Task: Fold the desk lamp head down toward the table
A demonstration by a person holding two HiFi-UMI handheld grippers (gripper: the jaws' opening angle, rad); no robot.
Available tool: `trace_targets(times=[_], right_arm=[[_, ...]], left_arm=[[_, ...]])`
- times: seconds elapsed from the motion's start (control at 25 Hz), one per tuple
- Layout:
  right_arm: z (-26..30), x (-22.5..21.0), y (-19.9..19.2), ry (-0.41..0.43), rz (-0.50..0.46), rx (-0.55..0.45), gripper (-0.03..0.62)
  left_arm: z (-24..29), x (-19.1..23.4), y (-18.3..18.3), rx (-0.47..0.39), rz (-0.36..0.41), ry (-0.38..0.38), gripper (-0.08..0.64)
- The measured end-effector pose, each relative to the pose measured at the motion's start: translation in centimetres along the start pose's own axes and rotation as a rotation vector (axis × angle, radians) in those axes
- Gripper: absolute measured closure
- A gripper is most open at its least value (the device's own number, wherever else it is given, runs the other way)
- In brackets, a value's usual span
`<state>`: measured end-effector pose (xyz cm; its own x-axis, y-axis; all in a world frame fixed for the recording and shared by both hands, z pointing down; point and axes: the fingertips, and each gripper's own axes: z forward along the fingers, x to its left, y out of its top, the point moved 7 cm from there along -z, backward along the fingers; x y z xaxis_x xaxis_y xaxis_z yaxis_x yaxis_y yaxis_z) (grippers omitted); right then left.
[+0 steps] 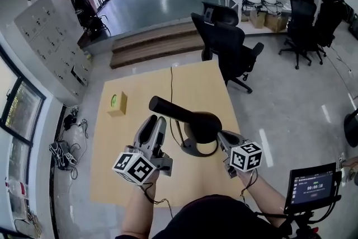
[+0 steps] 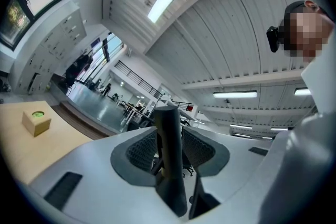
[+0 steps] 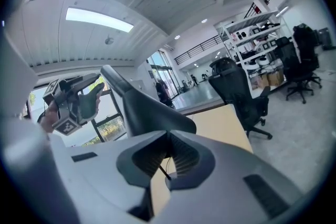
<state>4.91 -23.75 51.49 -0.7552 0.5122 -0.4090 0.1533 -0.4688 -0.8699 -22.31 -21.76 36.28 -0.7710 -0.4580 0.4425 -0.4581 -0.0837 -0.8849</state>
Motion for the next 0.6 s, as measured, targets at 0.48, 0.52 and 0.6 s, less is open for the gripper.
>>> trace_targets(times=[0.48, 0.52, 0.6], right_arm=[[-5.4, 1.0, 2.9, -0.023, -0.133, -0.126, 0.575], [-5.7, 1.2, 3.2, -0.031, -0.171, -0.133, 0.575], [-6.1, 2.0, 3.8, -0.031, -0.238, -0.147, 0.575]], left_arm=[[-5.4, 2.1, -13.0, 0.277, -0.177, 0.088, 0.41], [-5.8, 2.3, -13.8, 0.292, -0.189, 0.095, 0.41], [-6.4, 2.4, -15.0, 0.315, -0.204, 0.103, 0.41]])
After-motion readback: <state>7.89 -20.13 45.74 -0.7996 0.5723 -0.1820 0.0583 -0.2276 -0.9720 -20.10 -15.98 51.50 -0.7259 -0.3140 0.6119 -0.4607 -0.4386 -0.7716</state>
